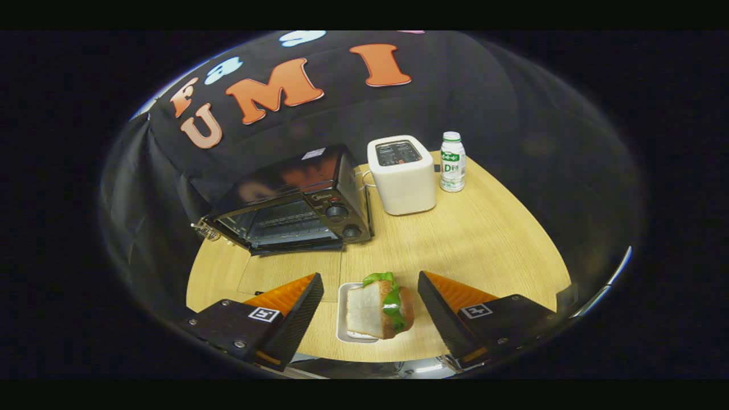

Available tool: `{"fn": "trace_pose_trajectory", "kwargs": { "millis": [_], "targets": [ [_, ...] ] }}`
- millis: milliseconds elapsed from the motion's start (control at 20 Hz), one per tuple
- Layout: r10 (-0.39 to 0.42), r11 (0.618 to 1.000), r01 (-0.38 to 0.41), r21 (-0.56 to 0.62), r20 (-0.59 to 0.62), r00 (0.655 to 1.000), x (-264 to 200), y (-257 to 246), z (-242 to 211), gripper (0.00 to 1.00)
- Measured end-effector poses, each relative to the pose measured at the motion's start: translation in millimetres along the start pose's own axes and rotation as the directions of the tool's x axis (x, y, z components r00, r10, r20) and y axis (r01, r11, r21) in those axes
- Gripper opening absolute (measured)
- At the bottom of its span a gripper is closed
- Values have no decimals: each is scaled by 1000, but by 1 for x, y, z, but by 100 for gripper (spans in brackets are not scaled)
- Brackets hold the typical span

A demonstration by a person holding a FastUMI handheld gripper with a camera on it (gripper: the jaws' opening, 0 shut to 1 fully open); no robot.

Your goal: Open the toaster oven, put the food inside, and close the toaster oven door.

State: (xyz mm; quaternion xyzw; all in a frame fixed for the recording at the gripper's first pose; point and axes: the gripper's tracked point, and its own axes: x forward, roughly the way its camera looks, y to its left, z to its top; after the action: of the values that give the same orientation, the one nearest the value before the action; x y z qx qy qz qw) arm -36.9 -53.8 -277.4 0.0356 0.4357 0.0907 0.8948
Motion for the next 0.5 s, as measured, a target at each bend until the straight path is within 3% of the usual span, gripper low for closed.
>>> {"fn": "trace_pose_trajectory", "kwargs": {
  "millis": [250,500],
  "targets": [
    [106,994,-101,35,-185,977,14,-13,-32,99],
    [128,992,-122,40,-308,943,28,-28,-57,99]
  ]
}}
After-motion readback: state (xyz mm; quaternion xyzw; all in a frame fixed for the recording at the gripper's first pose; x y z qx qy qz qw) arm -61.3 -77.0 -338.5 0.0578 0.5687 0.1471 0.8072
